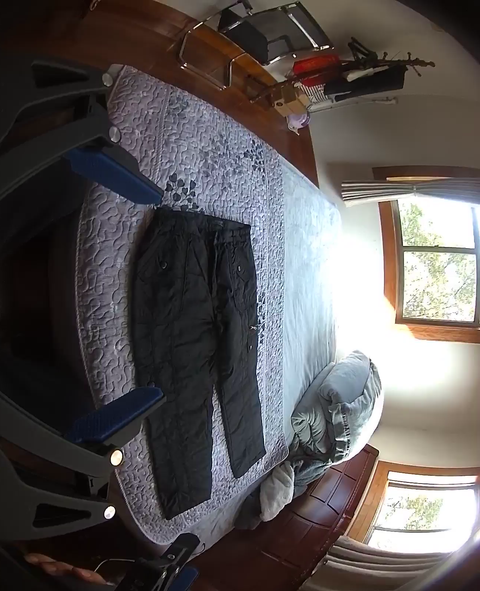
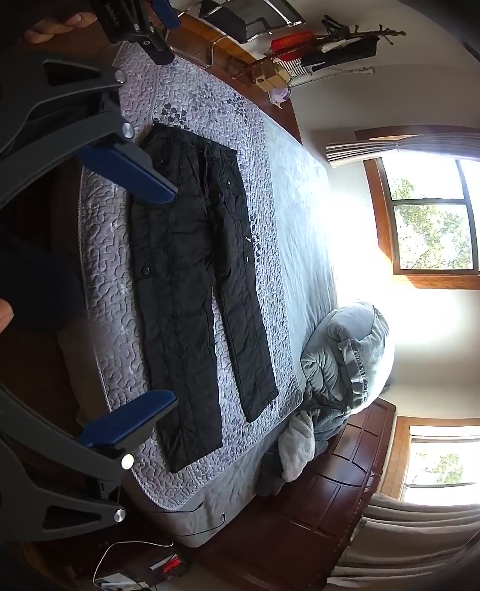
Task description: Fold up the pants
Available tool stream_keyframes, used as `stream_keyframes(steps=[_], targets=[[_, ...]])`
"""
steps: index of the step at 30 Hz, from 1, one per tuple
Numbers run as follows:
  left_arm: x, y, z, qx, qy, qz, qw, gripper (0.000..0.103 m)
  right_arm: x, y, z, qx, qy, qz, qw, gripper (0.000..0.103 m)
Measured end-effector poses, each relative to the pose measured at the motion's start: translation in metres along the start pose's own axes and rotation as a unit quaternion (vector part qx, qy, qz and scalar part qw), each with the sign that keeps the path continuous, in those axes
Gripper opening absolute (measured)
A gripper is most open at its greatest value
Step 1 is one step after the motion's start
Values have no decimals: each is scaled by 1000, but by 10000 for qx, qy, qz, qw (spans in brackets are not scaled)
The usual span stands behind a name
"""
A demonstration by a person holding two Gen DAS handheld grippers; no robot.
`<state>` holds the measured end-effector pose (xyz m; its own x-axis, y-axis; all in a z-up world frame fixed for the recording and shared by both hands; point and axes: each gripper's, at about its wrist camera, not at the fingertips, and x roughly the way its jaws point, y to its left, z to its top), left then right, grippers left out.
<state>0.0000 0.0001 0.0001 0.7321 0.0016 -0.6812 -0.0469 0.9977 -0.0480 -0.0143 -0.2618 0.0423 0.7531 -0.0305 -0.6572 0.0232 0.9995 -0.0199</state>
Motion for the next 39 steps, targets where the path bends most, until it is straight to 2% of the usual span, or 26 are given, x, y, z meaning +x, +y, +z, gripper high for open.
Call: stream_keyframes(steps=[39], targets=[[1,-6,1,116,0,18,9999,100,2,-7,0,47,26,8,10000,101]])
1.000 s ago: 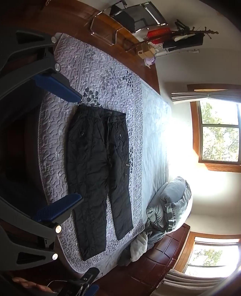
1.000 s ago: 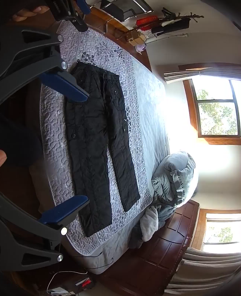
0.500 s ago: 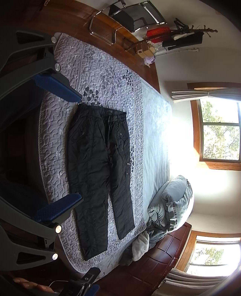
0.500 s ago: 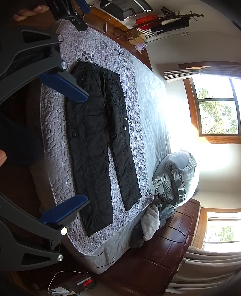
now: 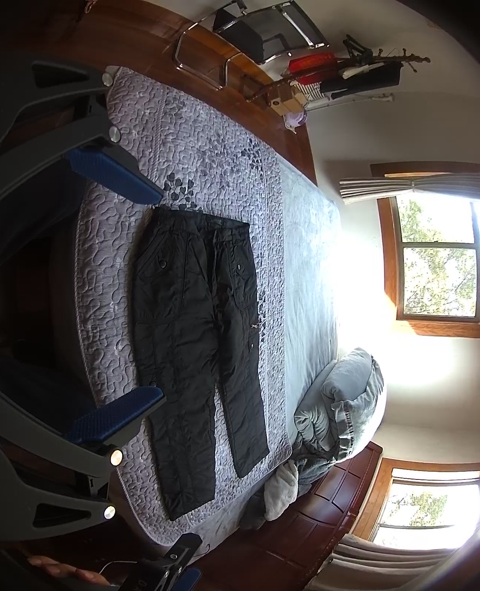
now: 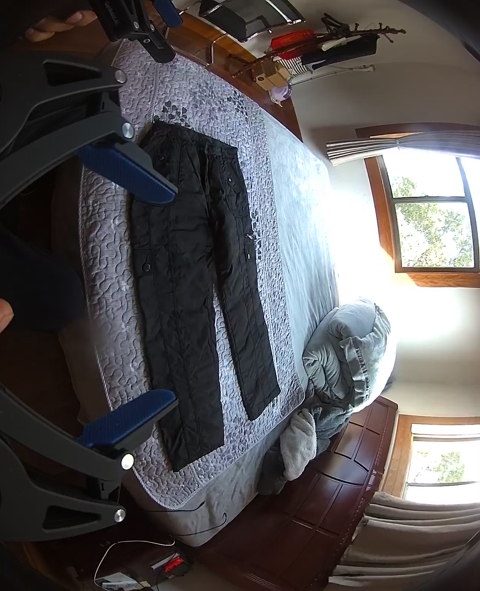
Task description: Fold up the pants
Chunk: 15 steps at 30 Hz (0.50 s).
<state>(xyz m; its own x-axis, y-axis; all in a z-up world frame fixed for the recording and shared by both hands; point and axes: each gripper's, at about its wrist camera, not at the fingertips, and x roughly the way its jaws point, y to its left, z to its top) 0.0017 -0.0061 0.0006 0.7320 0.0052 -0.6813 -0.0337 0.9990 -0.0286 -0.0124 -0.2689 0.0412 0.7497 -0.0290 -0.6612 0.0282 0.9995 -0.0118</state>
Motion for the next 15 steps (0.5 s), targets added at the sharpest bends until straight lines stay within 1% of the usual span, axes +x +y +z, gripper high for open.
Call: stream_keyframes(steps=[15], targets=[[-1,1,0,6,-33,33,10000,100,-3,2,2,-28,-30,-4,10000,101]])
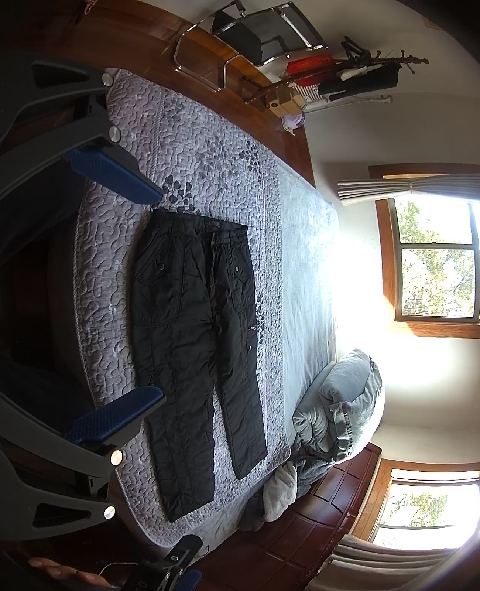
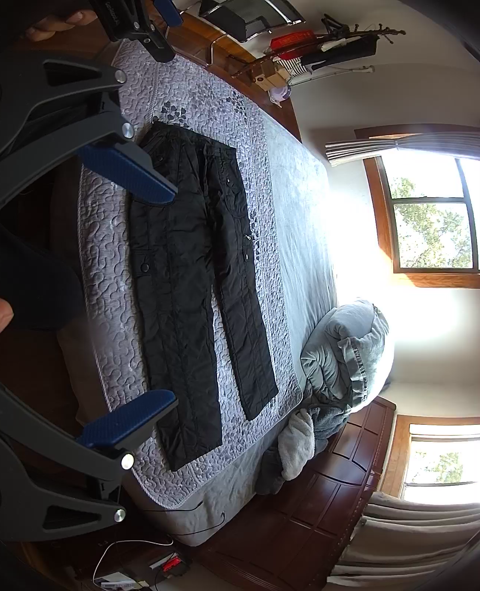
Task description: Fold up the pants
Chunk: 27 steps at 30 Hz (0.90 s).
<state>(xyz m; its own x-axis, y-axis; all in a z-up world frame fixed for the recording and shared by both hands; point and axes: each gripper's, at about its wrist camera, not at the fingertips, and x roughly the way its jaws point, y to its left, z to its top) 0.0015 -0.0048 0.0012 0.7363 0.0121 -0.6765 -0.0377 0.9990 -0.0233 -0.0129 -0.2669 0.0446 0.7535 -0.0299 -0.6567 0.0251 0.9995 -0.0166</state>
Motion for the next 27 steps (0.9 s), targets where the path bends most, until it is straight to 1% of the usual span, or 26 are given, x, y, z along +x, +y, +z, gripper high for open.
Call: stream_keyframes(steps=[27], targets=[[0,-1,-1,9,-2,34,10000,100,2,0,-1,9,16,-7,10000,101]])
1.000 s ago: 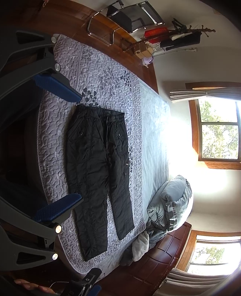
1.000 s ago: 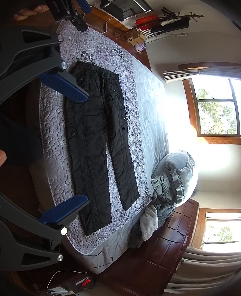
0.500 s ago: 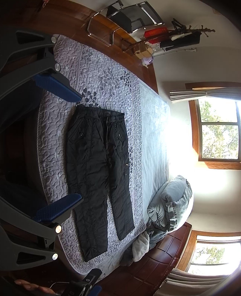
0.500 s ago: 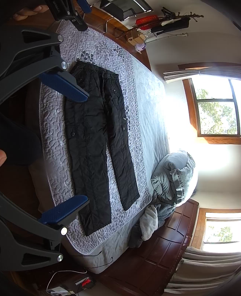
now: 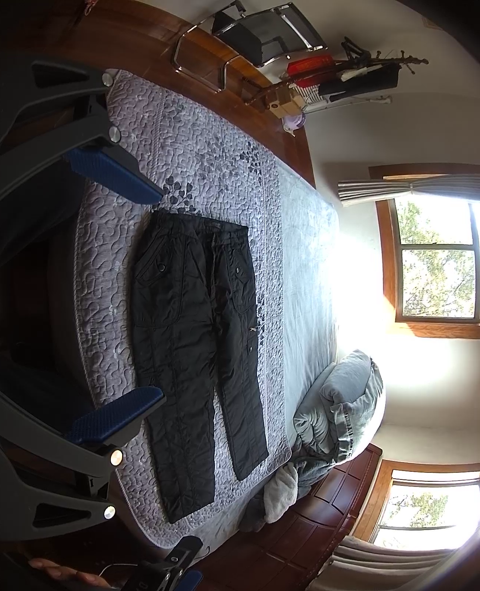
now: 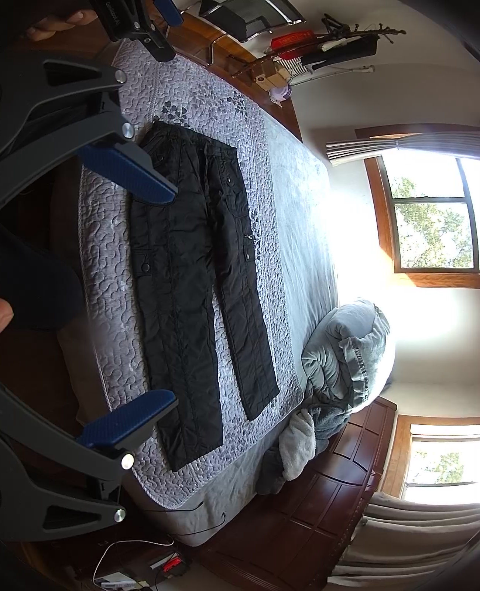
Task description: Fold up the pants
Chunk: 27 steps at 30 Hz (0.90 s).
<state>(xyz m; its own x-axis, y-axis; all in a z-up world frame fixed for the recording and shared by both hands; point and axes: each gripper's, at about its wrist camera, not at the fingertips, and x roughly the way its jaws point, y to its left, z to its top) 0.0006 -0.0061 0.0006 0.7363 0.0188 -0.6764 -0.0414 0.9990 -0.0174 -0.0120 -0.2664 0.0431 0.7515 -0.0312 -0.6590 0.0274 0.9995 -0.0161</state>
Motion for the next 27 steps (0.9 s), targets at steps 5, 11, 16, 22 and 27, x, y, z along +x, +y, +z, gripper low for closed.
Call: stream_keyframes(steps=[5,11,16,22,27], targets=[[1,0,0,-6,4,-4,10000,100,1,0,0,-3,10,5,10000,101],[0,0,-1,-10,5,-7,10000,100,3,0,-1,-2,31,15,10000,101],[2,0,-1,-13,25,1,10000,100,4,-1,-1,-1,26,8,10000,101],[11,3,-3,-32,87,20,10000,100,10,-4,-3,4,18,-13,10000,101],[25,4,-7,163,141,-294,9993,100,23,-16,-1,36,-163,213,9996,101]])
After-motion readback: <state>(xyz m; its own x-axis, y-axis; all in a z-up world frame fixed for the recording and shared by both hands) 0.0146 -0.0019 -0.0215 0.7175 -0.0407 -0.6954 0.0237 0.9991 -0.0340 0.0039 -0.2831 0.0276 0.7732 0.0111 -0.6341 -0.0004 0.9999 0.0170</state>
